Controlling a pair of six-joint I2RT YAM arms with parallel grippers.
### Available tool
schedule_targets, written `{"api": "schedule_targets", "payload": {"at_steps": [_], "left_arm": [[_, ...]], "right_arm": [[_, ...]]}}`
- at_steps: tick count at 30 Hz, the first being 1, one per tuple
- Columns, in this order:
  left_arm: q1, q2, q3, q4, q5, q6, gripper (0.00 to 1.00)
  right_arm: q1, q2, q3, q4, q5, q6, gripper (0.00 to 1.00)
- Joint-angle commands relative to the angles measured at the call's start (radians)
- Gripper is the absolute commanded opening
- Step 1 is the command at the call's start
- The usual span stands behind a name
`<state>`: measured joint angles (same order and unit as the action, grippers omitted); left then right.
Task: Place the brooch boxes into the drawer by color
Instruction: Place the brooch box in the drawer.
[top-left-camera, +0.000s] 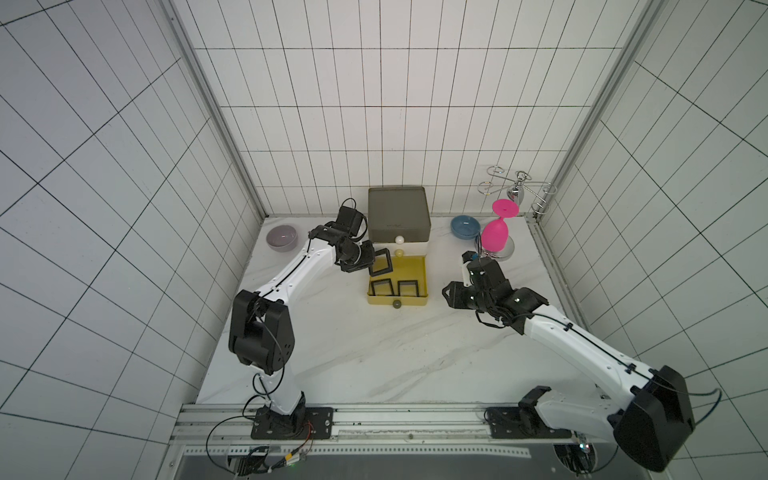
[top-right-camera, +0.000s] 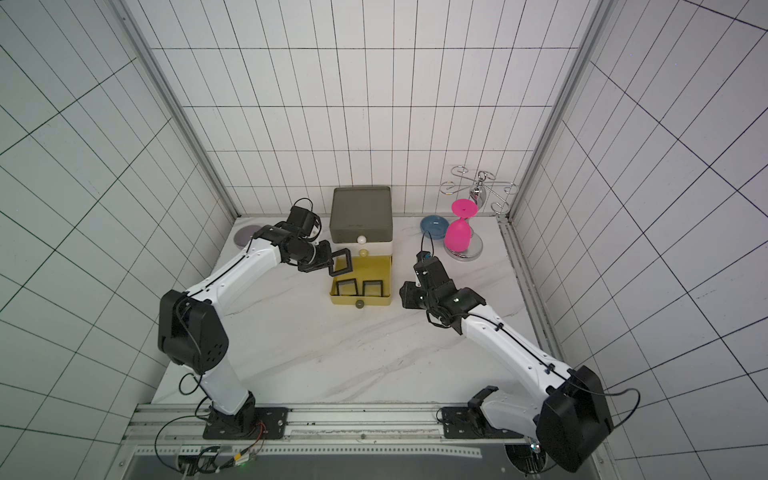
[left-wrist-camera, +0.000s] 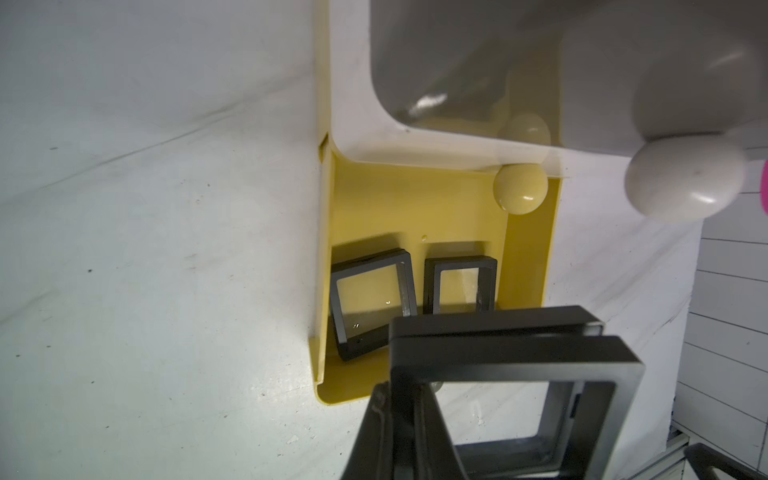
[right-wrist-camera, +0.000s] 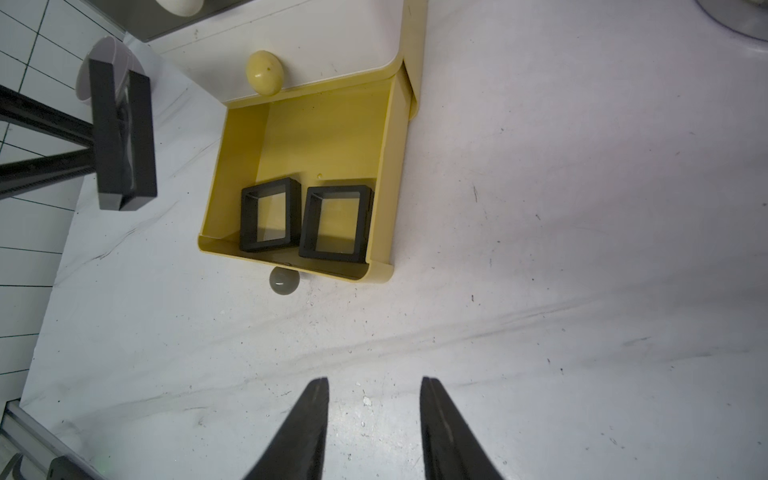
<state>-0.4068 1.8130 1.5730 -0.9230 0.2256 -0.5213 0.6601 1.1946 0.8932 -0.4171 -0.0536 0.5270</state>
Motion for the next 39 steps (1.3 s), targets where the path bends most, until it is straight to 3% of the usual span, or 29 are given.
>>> {"api": "schedule_targets", "payload": {"at_steps": [1,10,18,22,30,35,39], "left_arm": [[-0.034,0.054,0.046,-0.034,-0.047,0.022,0.0],[-0.062,0.172,0.074,-0.063,-0.132,0.032,0.0],[-0.062,0.251,0.125,-0.071,-0.142,0.041,0.0],[-0.061,0.269,0.136,-0.082,-0.163,0.042,0.16],[-0.061,0.304,0.187,-0.105,-0.204,0.048,0.22],[-0.061,0.261,0.182,-0.094,-0.211,0.038,0.39],[-0.059,0.18,0.176,-0.073,-0.197,0.032,0.45]], "right_arm": [[-0.016,-0.023,-0.037,-0.024,-0.006,-0.013,0.4],[-0.022,-0.03,-0.056,-0.025,-0.011,-0.01,0.4],[-0.022,-0.027,-0.06,-0.023,-0.018,-0.007,0.4],[-0.022,-0.024,-0.057,-0.023,-0.022,-0.005,0.4],[-0.022,-0.015,-0.045,-0.022,-0.029,-0.007,0.4],[-0.02,-0.021,-0.047,-0.023,-0.03,-0.012,0.4],[-0.008,-0.006,-0.034,-0.014,-0.034,-0.027,0.41]]}}
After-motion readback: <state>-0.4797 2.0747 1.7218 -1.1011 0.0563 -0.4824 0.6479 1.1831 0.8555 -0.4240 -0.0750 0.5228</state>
